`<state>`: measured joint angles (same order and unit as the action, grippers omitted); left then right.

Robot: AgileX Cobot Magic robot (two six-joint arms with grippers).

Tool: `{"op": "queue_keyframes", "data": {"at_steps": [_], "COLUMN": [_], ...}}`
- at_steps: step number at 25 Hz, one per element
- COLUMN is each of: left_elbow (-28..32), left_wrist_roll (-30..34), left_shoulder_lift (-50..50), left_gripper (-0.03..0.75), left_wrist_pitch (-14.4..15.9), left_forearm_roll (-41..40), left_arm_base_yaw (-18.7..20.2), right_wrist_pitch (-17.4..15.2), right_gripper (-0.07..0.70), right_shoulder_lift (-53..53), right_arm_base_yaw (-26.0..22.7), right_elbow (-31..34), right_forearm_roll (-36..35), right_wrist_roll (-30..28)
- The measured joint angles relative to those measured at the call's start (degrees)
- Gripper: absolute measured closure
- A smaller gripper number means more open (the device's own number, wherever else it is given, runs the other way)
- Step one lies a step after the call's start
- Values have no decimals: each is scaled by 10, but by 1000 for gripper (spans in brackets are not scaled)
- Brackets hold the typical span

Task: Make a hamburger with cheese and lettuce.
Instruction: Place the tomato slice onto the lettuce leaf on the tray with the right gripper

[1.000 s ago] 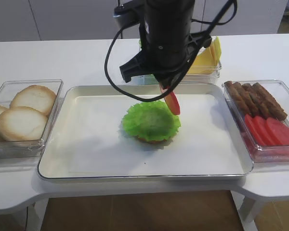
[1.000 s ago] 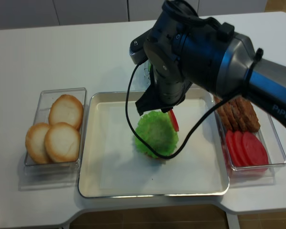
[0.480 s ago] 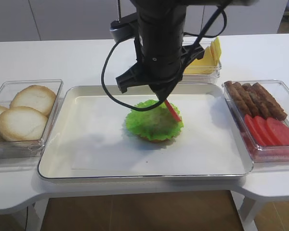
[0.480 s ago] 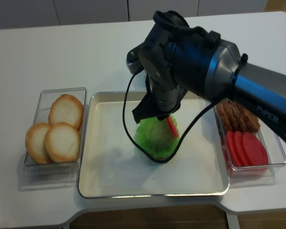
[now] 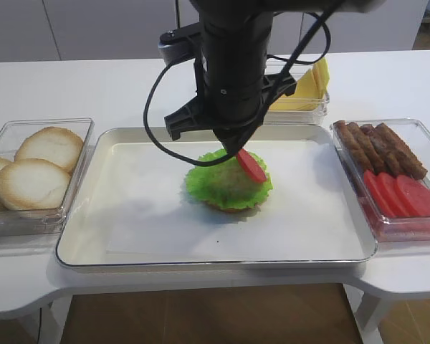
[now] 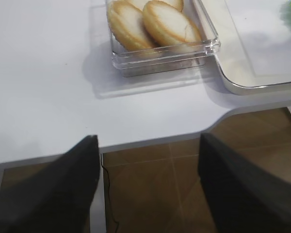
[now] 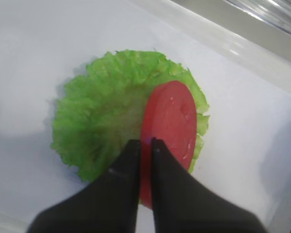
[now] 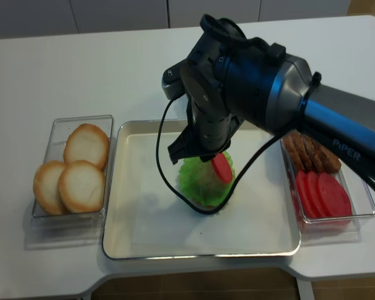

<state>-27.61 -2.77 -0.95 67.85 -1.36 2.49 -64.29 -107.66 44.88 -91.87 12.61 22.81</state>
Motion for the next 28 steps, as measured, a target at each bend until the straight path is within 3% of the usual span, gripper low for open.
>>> {"op": "queue_keyframes", "data": {"at_steps": [4,13,21,28], "left_elbow": [0,0,0,0], "left_wrist_roll": [0,0,0,0], "left_shoulder_lift": [0,0,0,0], "left_gripper": [249,249,249,249], "left_wrist_pitch": [0,0,0,0], "left_forearm_roll": [0,0,0,0], "left_arm_base_yaw": [0,0,0,0], "right_wrist_pitch": [2,10,10,-43], "right_gripper": [570,398,381,379], "right_shoulder_lift": [0,0,0,0], "right_arm_base_yaw": [0,0,0,-10], "right_elbow": [0,0,0,0], "right_forearm_roll": [-1,-11,-19,-37], "right_wrist_roll": [0,0,0,-64]}}
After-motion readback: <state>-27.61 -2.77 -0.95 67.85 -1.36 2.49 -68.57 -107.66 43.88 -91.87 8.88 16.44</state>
